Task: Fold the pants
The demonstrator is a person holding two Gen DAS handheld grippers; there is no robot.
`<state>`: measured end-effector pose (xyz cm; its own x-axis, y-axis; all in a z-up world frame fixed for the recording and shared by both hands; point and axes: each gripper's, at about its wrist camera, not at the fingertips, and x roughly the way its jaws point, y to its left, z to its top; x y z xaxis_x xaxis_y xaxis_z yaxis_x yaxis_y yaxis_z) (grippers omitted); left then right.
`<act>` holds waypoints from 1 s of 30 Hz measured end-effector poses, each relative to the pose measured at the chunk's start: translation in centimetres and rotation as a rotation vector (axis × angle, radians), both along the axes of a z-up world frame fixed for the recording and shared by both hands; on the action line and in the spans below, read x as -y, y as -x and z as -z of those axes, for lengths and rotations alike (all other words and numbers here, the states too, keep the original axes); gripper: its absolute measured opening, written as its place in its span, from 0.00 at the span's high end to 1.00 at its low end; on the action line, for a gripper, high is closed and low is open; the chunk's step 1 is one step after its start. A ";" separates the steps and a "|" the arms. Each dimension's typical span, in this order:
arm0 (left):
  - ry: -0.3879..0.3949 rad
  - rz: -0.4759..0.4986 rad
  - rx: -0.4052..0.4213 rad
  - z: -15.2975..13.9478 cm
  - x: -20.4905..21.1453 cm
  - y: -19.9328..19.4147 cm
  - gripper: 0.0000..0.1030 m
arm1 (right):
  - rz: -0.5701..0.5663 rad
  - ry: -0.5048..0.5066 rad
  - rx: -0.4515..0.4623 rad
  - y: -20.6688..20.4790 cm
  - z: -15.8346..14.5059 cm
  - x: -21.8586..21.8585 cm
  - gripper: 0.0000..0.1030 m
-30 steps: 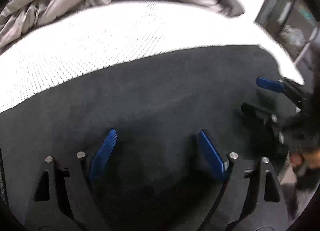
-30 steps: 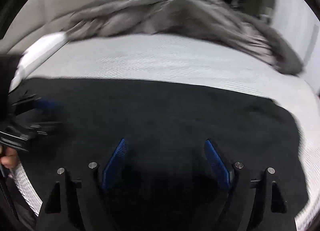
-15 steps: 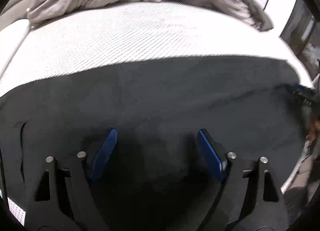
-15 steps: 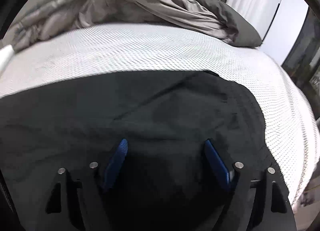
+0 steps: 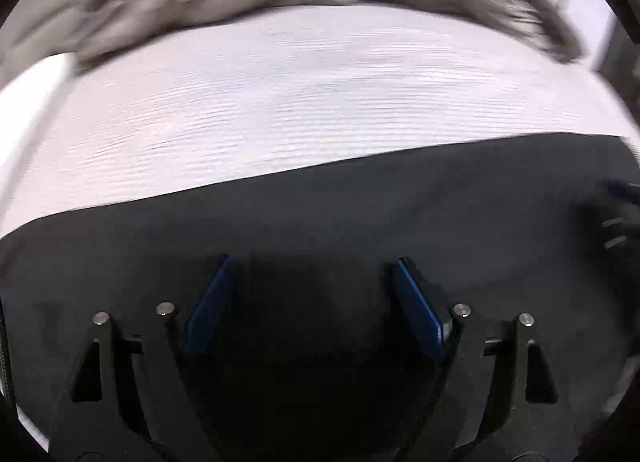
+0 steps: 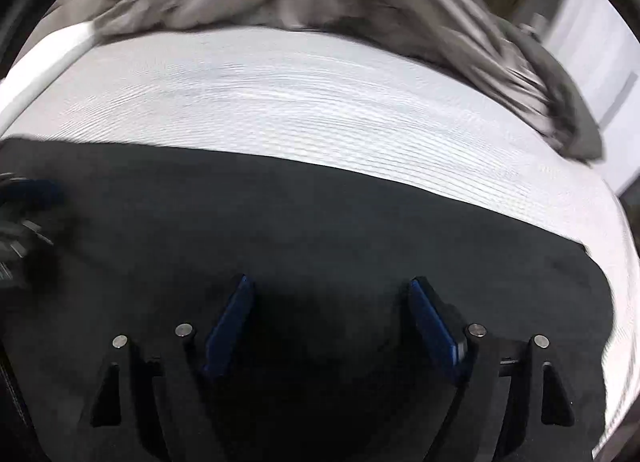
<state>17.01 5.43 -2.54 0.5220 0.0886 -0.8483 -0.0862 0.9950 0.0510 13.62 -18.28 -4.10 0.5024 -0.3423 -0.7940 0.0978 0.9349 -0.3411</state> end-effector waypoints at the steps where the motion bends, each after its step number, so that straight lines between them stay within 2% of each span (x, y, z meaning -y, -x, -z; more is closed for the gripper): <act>1: 0.012 -0.031 0.006 0.2 -1.4 0.1 0.22 | 0.055 0.003 0.006 -0.1 -0.2 2.0 0.20; 3: 0.124 -0.059 0.021 0.3 -3.8 0.6 0.22 | 0.113 -0.014 0.023 0.8 -0.6 4.6 0.20; 5: 0.146 -0.047 0.048 -0.3 -3.8 0.9 0.22 | 0.144 -0.075 0.048 1.5 -1.5 6.4 0.20; 7: 0.158 -0.015 0.061 -0.6 -3.1 0.7 0.28 | 0.160 -0.083 0.079 1.9 -2.3 6.3 0.21; 9: 0.145 0.013 0.058 -0.7 -2.2 0.2 0.34 | 0.106 -0.078 0.103 2.5 -2.8 4.3 0.21; 12: 0.082 0.022 0.041 -0.5 -1.2 -0.9 0.42 | -0.014 -0.072 0.085 2.3 -2.4 0.7 0.21; 15: 0.101 -0.050 0.053 -0.2 -4.4 -0.8 0.42 | -0.095 0.004 0.003 1.3 -0.2 -2.1 0.21; 16: 0.097 -0.083 0.059 -0.4 -5.6 -0.7 0.43 | -0.097 0.026 -0.013 1.1 0.4 -2.3 0.21; 18: 0.064 -0.156 0.071 -0.6 -8.2 0.2 0.53 | -0.093 0.015 -0.018 1.1 0.7 -2.3 0.21; 20: 0.045 -0.209 0.076 -0.3 -9.8 0.4 0.53 | -0.077 0.002 -0.012 1.2 0.4 -1.7 0.21; 23: 0.049 -0.178 0.076 -0.5 -9.4 0.4 0.53 | -0.073 0.008 -0.010 1.6 0.4 -1.7 0.21; 26: 0.134 -0.140 0.122 -2.1 -10.0 1.3 0.55 | -0.070 0.010 -0.003 2.2 0.0 -1.9 0.21; 28: 0.121 -0.150 0.160 -3.0 -11.4 2.3 0.55 | -0.070 0.017 0.001 2.6 -0.2 -1.9 0.21; 30: 0.088 -0.202 0.158 -2.9 -13.8 2.8 0.55 | -0.069 0.023 0.000 3.2 -0.2 -2.2 0.21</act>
<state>14.20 19.27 0.36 0.6281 0.1342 -0.7665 -0.2831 0.9569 -0.0645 10.44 -16.12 -3.94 0.5257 -0.3250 -0.7862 0.0332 0.9313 -0.3627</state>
